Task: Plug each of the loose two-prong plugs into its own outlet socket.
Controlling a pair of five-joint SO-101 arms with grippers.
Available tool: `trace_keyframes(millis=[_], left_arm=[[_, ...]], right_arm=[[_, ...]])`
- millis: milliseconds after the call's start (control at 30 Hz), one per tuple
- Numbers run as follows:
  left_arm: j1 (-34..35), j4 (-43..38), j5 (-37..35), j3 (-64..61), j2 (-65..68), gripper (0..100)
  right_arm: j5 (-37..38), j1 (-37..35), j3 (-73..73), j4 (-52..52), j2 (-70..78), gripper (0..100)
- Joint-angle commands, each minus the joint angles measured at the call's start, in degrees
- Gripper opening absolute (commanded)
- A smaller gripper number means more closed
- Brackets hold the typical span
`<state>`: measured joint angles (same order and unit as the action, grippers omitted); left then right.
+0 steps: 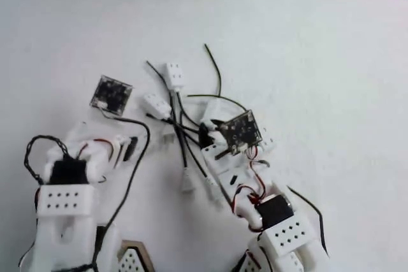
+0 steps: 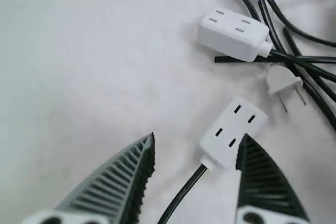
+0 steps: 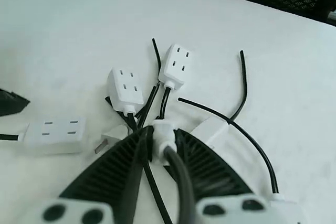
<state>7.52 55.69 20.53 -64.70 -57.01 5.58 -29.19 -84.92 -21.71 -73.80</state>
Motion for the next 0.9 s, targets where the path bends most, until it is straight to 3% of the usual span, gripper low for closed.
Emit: trace_keyframes(millis=[0,167,300,667,867], left_arm=[[0.57,4.22,-4.92,2.37,-10.33,25],[3.3,2.46,-11.6,-6.86,-22.64,25],[10.33,-1.05,-16.53,-12.57,-31.34,25],[17.89,-2.2,-17.14,-23.56,-48.04,25],[17.98,-2.2,-17.05,-23.47,-47.69,25]], right_arm=[[3.69,-1.8,2.99,-1.45,-0.4,1.8],[6.51,-4.7,6.42,-2.33,0.22,1.8],[6.51,-7.69,11.08,-2.33,8.84,1.8],[6.15,-14.29,35.16,-2.51,46.55,1.8],[6.07,-14.2,53.45,-15.43,61.14,1.9]])
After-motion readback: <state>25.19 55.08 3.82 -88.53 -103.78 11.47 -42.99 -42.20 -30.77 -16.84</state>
